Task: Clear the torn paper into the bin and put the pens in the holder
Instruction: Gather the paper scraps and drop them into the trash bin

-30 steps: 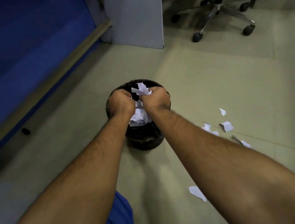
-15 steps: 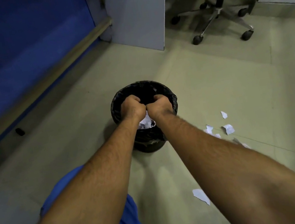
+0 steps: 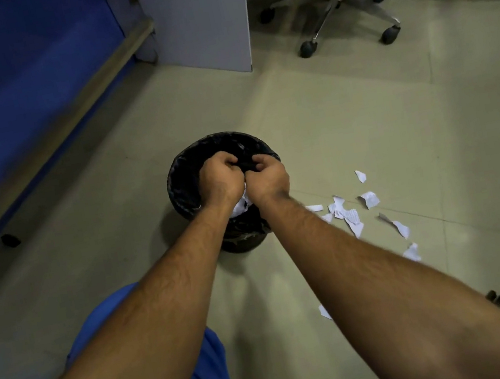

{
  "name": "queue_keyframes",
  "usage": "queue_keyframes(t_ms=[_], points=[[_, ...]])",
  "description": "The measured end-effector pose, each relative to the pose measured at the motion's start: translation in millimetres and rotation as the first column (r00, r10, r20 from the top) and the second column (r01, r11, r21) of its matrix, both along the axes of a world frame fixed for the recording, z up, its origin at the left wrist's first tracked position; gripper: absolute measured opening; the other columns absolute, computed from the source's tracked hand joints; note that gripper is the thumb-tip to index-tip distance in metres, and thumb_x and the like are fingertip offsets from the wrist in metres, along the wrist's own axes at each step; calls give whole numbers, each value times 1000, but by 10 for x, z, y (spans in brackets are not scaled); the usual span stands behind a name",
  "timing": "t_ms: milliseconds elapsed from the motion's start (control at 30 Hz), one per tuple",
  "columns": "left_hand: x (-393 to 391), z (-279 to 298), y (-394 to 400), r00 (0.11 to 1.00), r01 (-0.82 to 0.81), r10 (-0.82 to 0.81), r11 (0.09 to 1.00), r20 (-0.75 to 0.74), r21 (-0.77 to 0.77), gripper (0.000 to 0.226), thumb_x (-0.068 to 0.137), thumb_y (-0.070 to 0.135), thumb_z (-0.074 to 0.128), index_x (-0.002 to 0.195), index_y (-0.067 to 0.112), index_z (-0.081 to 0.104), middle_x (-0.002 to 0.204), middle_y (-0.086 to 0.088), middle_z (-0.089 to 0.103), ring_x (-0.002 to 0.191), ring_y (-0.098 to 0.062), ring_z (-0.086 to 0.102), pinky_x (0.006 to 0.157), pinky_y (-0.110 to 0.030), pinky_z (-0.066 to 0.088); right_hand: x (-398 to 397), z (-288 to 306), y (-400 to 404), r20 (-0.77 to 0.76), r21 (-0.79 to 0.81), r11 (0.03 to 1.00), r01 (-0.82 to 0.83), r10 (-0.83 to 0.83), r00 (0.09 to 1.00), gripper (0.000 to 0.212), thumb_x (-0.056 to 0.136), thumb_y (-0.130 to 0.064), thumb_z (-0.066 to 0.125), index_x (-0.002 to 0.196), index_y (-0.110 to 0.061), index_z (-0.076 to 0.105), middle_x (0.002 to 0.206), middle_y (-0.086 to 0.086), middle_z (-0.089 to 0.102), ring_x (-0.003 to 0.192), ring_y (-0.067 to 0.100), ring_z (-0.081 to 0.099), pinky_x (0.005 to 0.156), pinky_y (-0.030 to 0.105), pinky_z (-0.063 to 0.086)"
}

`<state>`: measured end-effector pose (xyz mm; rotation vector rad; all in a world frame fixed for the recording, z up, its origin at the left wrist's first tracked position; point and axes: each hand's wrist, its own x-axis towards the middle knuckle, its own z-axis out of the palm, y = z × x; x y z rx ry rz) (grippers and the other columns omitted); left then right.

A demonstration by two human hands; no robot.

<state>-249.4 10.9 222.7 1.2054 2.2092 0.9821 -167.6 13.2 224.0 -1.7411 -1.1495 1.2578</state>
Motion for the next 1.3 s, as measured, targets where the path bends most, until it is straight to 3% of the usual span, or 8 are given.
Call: queue_keyframes(t_ms=[333,633,767,867,967,1100,1167,1300], points=[[72,-18,33,998,29,-30,999,51,35,25,86,8,53,104,14,69,94,1,71,85,-16,64,75,-24,50,138,-21,146,-22,84,987,135,-134,991,30,81,-12,56,105,-21,71,93,-2,73,89,20,69,86,34,57],[999,-269,-316,866,344,-328,939,378,25,22,88,4,51,90,16,69,70,-2,64,52,-13,58,51,-27,49,1122,-343,-456,-83,-72,919,387,-393,916,19,79,-24,54,95,-32,60,76,-2,69,70,23,68,79,37,58],[1436,-655,-453,863,464,-411,875,293,-140,22,83,11,52,86,23,71,73,0,67,70,-26,66,69,-36,58,1681,-514,-511,-31,-149,906,397,-406,913,25,87,-19,59,111,-18,65,101,-2,67,81,17,60,67,25,46],[1726,-1000,-636,847,530,-508,793,152,-301,25,85,12,55,104,17,71,101,-7,71,94,-25,66,79,-24,48,2079,-952,-600,76,-254,918,305,-295,952,24,83,-22,63,107,-19,64,109,4,70,96,26,65,82,31,53],[1938,-1446,-748,708,631,-704,595,56,-498,48,83,25,62,130,18,54,127,-11,58,116,-31,56,93,-34,48,2472,-1495,-775,276,-338,923,184,-90,957,38,81,-27,65,119,-19,62,122,8,66,114,31,61,93,33,48],[2152,-2088,-1065,286,572,-949,281,-133,-771,107,73,64,62,155,25,6,162,-12,5,147,-37,15,109,-52,32,2819,-2149,-1238,670,-239,960,146,55,740,66,75,-48,69,133,-19,53,136,14,51,127,36,47,99,44,42],[2159,-2296,-1284,227,551,-942,333,-246,-765,109,73,75,51,156,26,-1,164,-11,-9,150,-37,2,112,-56,25,2844,-2349,-1452,721,-129,980,150,-11,693,76,69,-50,68,134,-16,52,142,17,47,133,39,42,101,48,40],[2227,-2533,-1555,219,555,-895,441,-388,-705,82,85,57,44,155,27,13,163,-13,7,148,-36,15,111,-50,29,2801,-2603,-1752,691,-46,980,195,-110,715,77,64,-43,64,135,-15,52,147,15,45,138,37,38,105,47,36]])
